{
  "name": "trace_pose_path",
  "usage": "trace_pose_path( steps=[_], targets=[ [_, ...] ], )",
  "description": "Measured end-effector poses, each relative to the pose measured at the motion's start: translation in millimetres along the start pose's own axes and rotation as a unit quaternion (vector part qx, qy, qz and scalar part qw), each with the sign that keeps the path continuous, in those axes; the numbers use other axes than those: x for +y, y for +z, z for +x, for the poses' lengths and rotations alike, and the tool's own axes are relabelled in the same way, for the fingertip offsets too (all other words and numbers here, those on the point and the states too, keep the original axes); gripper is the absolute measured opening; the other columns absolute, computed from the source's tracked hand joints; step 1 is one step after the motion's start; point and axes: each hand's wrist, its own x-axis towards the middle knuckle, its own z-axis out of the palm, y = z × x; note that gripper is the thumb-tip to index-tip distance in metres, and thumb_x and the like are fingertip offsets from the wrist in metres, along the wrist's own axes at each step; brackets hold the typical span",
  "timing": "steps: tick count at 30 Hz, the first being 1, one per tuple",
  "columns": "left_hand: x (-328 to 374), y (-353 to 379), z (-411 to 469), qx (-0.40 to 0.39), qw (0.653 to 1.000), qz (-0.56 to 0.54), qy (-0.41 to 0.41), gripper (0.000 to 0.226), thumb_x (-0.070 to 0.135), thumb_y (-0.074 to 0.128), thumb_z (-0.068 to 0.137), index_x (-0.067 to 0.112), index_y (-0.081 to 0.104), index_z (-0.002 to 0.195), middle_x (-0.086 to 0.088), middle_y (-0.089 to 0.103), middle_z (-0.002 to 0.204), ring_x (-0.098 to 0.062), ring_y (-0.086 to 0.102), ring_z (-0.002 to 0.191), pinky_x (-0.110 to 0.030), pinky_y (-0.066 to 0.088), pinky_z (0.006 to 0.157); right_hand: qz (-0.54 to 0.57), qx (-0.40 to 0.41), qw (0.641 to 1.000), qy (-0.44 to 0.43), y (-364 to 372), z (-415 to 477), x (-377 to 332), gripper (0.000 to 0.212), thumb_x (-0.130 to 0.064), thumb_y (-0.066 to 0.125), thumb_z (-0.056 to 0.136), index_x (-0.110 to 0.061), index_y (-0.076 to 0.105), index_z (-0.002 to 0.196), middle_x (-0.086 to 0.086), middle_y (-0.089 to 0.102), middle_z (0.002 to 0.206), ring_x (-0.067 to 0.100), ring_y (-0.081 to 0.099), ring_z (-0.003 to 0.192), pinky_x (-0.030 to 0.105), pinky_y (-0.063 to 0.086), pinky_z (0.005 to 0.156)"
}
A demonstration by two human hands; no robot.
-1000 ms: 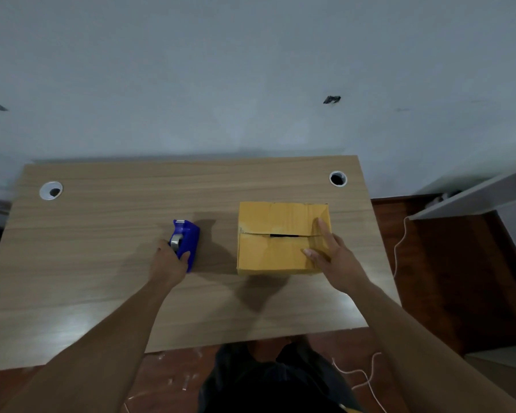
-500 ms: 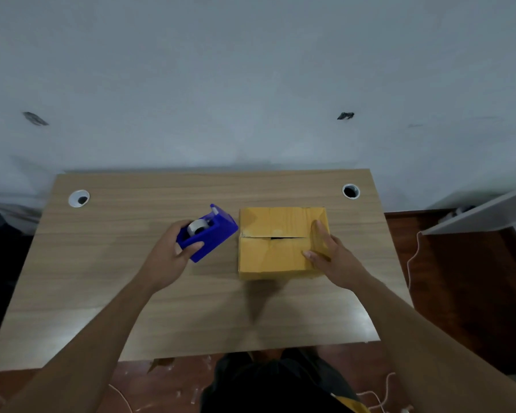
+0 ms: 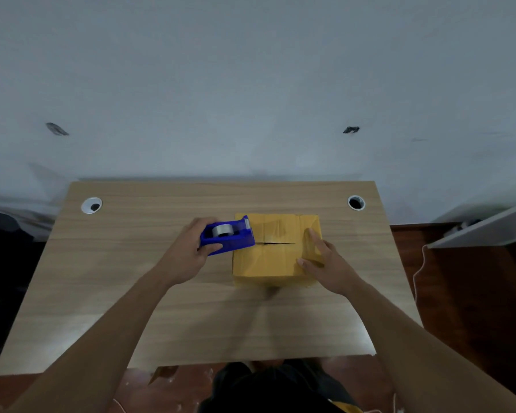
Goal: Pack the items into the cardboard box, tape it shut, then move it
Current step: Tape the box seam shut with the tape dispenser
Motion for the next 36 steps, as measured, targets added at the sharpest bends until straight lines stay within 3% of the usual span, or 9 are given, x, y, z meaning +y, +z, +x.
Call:
trace_pose_path(
  steps=[4, 7, 9, 12, 15, 18, 21, 28, 36],
  targets=[
    [-6.0, 3.4, 3.5, -0.027, 0.999, 0.033, 0.008, 0.052, 0.014, 0.073, 0.1, 0.039, 0.05, 0.14, 0.011, 0.056, 0.137, -0.017, 0.054, 0.127, -0.037, 0.047, 0.109, 0.002, 0.004, 1.0, 0.0, -2.2, -2.7, -3.7, 0.085, -0.046, 0.069, 0.103, -0.042, 0.018, 0.171, 0.005, 0.021, 0.173, 0.032, 0.039, 0.153, 0.033, 0.042, 0.111],
    [-4.3, 4.9, 5.0, -0.027, 0.998, 0.052, 0.006, 0.05, 0.014, 0.072, 0.102, 0.03, 0.051, 0.144, 0.008, 0.053, 0.139, -0.018, 0.052, 0.127, -0.036, 0.048, 0.107, -0.074, 0.05, 0.995, 0.032, 0.6, -0.1, -8.9, 0.076, -0.056, 0.064, 0.102, -0.043, 0.028, 0.167, 0.004, 0.018, 0.175, 0.035, 0.026, 0.159, 0.057, 0.033, 0.124],
    [-3.3, 5.0, 4.3, -0.032, 0.997, 0.066, 0.005, 0.05, 0.015, 0.07, 0.103, 0.025, 0.051, 0.148, 0.006, 0.052, 0.141, -0.02, 0.051, 0.127, -0.038, 0.048, 0.106, -0.114, 0.095, 0.988, 0.038, 2.6, 2.4, -24.6, 0.066, -0.058, 0.057, 0.104, -0.036, 0.037, 0.164, 0.003, 0.02, 0.174, 0.032, 0.023, 0.159, 0.062, 0.027, 0.124],
    [-1.9, 3.6, 5.4, -0.043, 0.995, 0.085, -0.002, 0.052, 0.019, 0.068, 0.104, 0.024, 0.048, 0.152, 0.005, 0.05, 0.144, -0.023, 0.05, 0.127, -0.042, 0.05, 0.106, -0.065, 0.127, 0.989, -0.032, 0.1, 9.6, -63.0, 0.044, -0.05, 0.054, 0.108, -0.03, 0.056, 0.147, 0.001, 0.045, 0.156, 0.026, 0.051, 0.141, 0.048, 0.047, 0.109],
    [2.0, 3.1, 5.9, -0.051, 0.993, 0.104, -0.014, 0.054, 0.021, 0.068, 0.104, 0.025, 0.046, 0.154, 0.004, 0.049, 0.146, -0.025, 0.05, 0.127, -0.044, 0.05, 0.106, -0.009, 0.015, 0.997, -0.076, -3.9, 15.1, -112.4, 0.03, -0.046, 0.049, 0.112, -0.03, 0.06, 0.135, -0.006, 0.063, 0.14, 0.012, 0.073, 0.107, 0.03, 0.054, 0.087],
    [7.0, 4.8, 6.3, -0.055, 0.989, 0.136, -0.005, 0.054, 0.019, 0.066, 0.104, 0.026, 0.046, 0.154, 0.001, 0.049, 0.145, -0.029, 0.051, 0.123, -0.045, 0.048, 0.105, -0.036, -0.055, 0.992, -0.104, -1.2, 19.3, -148.9, 0.023, -0.048, 0.048, 0.112, -0.036, 0.059, 0.128, -0.01, 0.066, 0.131, 0.005, 0.078, 0.088, 0.036, 0.06, 0.089],
    [11.9, 6.8, 6.5, -0.057, 0.982, 0.178, 0.008, 0.058, 0.015, 0.066, 0.103, 0.021, 0.044, 0.156, -0.004, 0.049, 0.147, -0.033, 0.051, 0.12, -0.043, 0.046, 0.105, -0.087, -0.08, 0.986, -0.117, 0.5, 23.4, -166.0, 0.019, -0.044, 0.049, 0.112, -0.036, 0.058, 0.126, -0.009, 0.068, 0.128, 0.006, 0.079, 0.076, 0.033, 0.06, 0.079],
    [27.3, 7.2, 8.8, -0.061, 0.976, 0.205, 0.037, 0.057, 0.015, 0.066, 0.104, 0.016, 0.043, 0.156, -0.005, 0.048, 0.147, -0.029, 0.048, 0.128, -0.039, 0.039, 0.111, -0.15, -0.118, 0.977, -0.093, -8.9, 26.0, -180.1, 0.017, -0.041, 0.052, 0.111, -0.031, 0.06, 0.121, -0.007, 0.074, 0.119, 0.008, 0.079, 0.07, 0.033, 0.059, 0.077],
    [41.6, 3.8, 16.0, -0.042, 0.991, 0.122, -0.017, 0.048, 0.015, 0.073, 0.099, 0.031, 0.036, 0.124, 0.005, 0.056, 0.125, -0.017, 0.042, 0.114, -0.028, 0.042, 0.087, -0.138, -0.139, 0.976, -0.091, -19.6, 31.7, -170.3, 0.019, -0.041, 0.054, 0.112, -0.026, 0.059, 0.121, -0.006, 0.073, 0.119, 0.011, 0.08, 0.074, 0.036, 0.063, 0.078]
  ],
)
